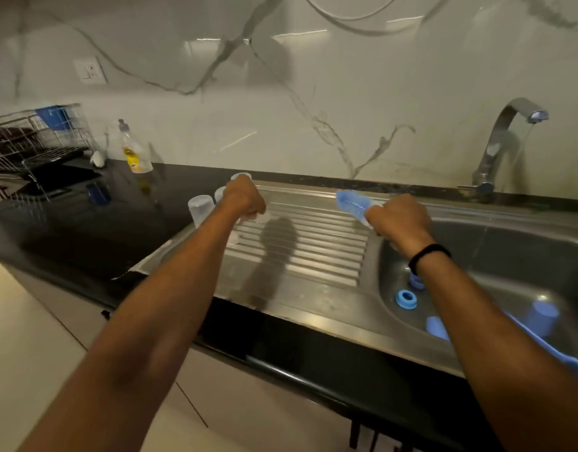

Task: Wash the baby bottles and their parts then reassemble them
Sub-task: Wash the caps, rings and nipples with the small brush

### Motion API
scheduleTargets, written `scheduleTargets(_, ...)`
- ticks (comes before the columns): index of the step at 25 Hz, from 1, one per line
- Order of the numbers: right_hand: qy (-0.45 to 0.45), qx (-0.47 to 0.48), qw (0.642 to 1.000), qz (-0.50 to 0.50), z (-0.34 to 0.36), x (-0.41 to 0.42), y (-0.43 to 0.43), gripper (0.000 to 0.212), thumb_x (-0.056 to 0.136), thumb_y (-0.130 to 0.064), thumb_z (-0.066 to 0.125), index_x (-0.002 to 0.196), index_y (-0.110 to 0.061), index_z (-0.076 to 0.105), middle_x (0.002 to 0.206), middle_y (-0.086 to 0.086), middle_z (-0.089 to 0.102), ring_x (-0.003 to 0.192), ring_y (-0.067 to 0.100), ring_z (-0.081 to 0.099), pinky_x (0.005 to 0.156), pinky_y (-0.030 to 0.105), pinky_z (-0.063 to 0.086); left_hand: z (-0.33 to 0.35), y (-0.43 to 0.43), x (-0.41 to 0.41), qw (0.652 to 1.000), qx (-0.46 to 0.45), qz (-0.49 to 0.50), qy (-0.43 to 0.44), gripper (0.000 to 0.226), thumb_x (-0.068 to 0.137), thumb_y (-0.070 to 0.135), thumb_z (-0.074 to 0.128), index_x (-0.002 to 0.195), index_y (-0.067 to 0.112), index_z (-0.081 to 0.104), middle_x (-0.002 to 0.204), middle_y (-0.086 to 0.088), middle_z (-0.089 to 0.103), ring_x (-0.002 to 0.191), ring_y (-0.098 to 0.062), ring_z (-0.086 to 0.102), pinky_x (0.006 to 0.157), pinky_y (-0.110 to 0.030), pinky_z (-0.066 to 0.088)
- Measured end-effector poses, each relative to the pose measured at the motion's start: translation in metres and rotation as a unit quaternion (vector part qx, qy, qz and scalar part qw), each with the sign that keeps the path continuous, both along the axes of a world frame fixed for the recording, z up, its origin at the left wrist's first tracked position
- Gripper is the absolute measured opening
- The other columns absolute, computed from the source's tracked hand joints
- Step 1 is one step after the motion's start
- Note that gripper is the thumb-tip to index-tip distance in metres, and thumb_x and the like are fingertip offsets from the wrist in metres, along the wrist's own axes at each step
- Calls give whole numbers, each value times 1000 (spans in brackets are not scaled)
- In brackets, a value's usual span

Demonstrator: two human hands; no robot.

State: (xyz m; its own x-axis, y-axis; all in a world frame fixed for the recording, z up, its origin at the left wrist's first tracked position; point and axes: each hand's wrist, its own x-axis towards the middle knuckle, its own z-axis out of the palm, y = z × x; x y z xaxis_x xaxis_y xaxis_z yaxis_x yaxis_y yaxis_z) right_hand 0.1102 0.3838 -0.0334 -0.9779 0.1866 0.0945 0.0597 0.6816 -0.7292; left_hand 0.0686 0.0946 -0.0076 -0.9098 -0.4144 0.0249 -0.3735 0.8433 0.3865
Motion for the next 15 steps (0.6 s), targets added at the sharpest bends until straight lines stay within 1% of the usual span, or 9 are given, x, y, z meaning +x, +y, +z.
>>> scheduleTargets(1,-1,-3,1000,8,0,1,-9,52,68,-44,58,99,-4,69,104,19,69,95,36,65,69,29,42,0,-7,-1,1000,3,10,-7,13,80,12,80,84,4,70,68,-5,75,60,-12,73,71,-32,63)
scheduleTargets(3,-2,-6,1000,23,2,3,-26,59,59,-47,52,96,-5,70,98,15,71,89,35,66,64,28,42,-4,-15,-2,999,-22,7,-26,18,82,15,79,75,9,64,51,1,66,41,-3,61,56,-23,54)
scheduleTargets(4,-1,-10,999,30,2,3,-33,59,57,-47,50,94,-6,70,96,14,71,87,34,66,60,27,41,-6,-18,-3,999,-30,8,-27,24,84,17,78,71,11,59,52,2,65,41,-3,58,54,-20,49)
scheduleTargets(5,-3,-16,999,35,2,3,-39,59,57,-47,49,94,-6,70,95,13,71,85,33,67,58,26,40,-9,-21,-5,999,-36,6,-24,28,84,19,78,70,12,55,61,1,67,49,-5,60,59,-21,49)
scheduleTargets(7,-4,-18,999,40,1,1,-50,54,59,-48,50,91,-8,68,93,11,71,83,31,66,56,25,39,-12,-23,-7,998,-53,0,-30,24,84,21,79,78,10,58,77,-2,66,72,-13,61,75,-26,51)
scheduleTargets(9,-2,-12,999,43,-1,0,-56,45,62,-49,53,85,-11,64,89,9,70,78,29,65,52,24,37,-13,-21,-8,996,-74,-9,-50,26,83,23,79,94,6,63,87,-6,69,83,-19,62,75,-29,49)
scheduleTargets(12,1,-10,999,47,-6,-3,-61,33,73,-46,62,74,-14,60,79,6,67,67,24,62,49,22,35,-19,-17,-8,991,-115,-30,-70,36,86,26,76,110,6,58,108,-8,68,98,-23,63,72,-29,42)
scheduleTargets(14,8,-7,999,48,-10,-5,-62,31,78,-43,64,68,-16,54,74,4,63,62,22,58,49,22,35,-25,-17,-10,989,-127,-37,-67,42,86,24,77,117,4,56,115,-10,65,101,-23,61,73,-30,43)
scheduleTargets(15,10,-7,999,47,-10,-6,-63,31,79,-42,64,67,-16,52,73,4,62,61,21,57,49,22,35,-29,-18,-12,988,-132,-36,-66,48,85,22,78,123,1,55,119,-13,64,106,-25,62,76,-32,46)
